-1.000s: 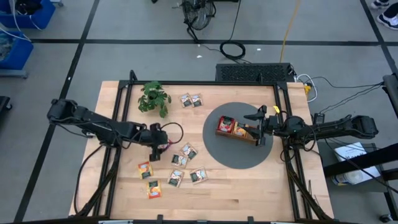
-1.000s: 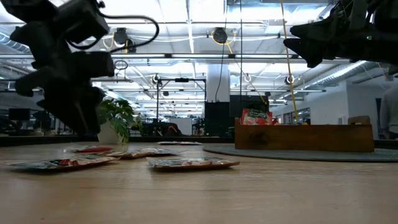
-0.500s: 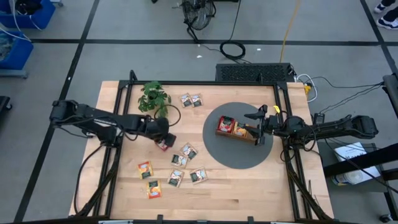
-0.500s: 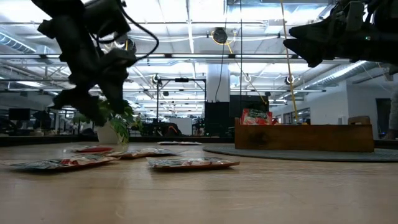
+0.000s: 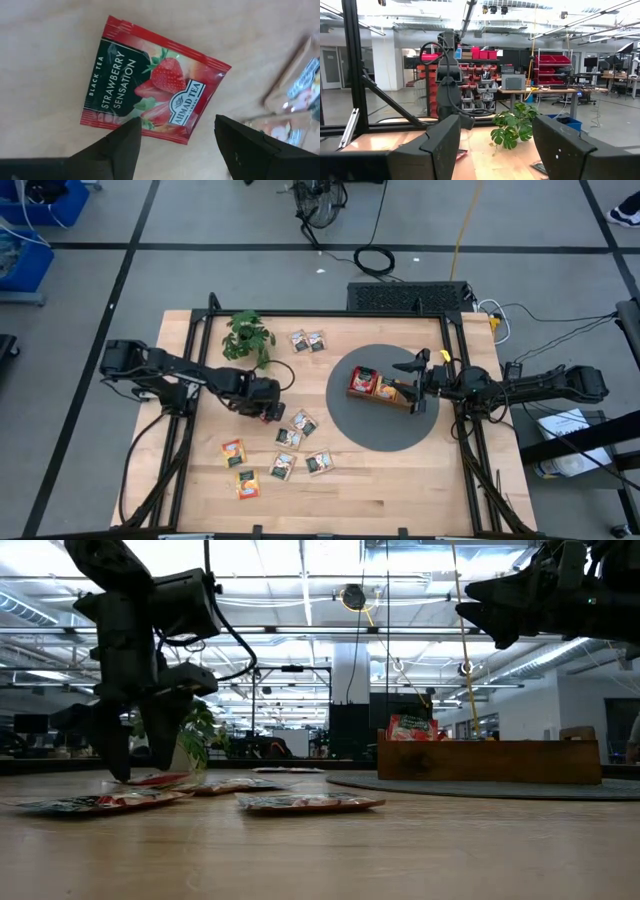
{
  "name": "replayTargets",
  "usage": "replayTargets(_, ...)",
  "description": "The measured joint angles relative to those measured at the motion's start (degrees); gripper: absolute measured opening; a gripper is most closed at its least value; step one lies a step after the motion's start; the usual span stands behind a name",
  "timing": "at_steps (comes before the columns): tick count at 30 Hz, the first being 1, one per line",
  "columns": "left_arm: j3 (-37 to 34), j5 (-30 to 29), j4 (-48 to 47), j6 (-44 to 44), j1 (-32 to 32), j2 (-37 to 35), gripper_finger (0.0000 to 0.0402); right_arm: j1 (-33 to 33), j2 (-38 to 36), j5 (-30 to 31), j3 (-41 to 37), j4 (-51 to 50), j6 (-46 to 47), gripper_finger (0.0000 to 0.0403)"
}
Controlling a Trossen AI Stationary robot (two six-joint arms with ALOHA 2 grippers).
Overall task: Pick & Place Tea
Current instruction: Put the red tea bag into the left section of the wooden organizer
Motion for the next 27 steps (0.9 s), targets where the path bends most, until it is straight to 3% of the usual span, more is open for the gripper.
replayTargets(8, 0.08, -7.99, -5.51, 0.65, -0.03, 0.36, 0.0252, 0.0, 0.0, 0.0, 0.0, 0.44, 0.35, 0.0228)
replayTargets(14, -0.17, -11.51, -5.91, 4.54, -0.92, 0.6, 0.0204, 0.0, 0.0, -0.02, 0.0, 0.44, 0.39, 0.0228)
replayTargets(17, -0.48, -11.66, -4.88, 13.55, -1.79, 0.09, 0.0173, 0.0, 0.0, -0.04, 0.0, 0.4, 0.39, 0.0228)
replayTargets(21, -0.66, -10.21, -1.95, 34.13, -3.16, -2.12, 0.0148, 0.0, 0.0, -0.04, 0.0, 0.37, 0.39, 0.0228)
replayTargets(24, -0.83, -7.96, -0.34, 46.09, -4.37, -3.86, 0.0141, 0.0, 0.02, -0.04, 0.0, 0.08, 0.81, 0.0228)
replayTargets(27, -0.7, -8.16, 1.8, 51.16, -5.42, -4.93, 0.0152, 0.02, 0.0, -0.18, 0.0, 0.02, 0.85, 0.0228)
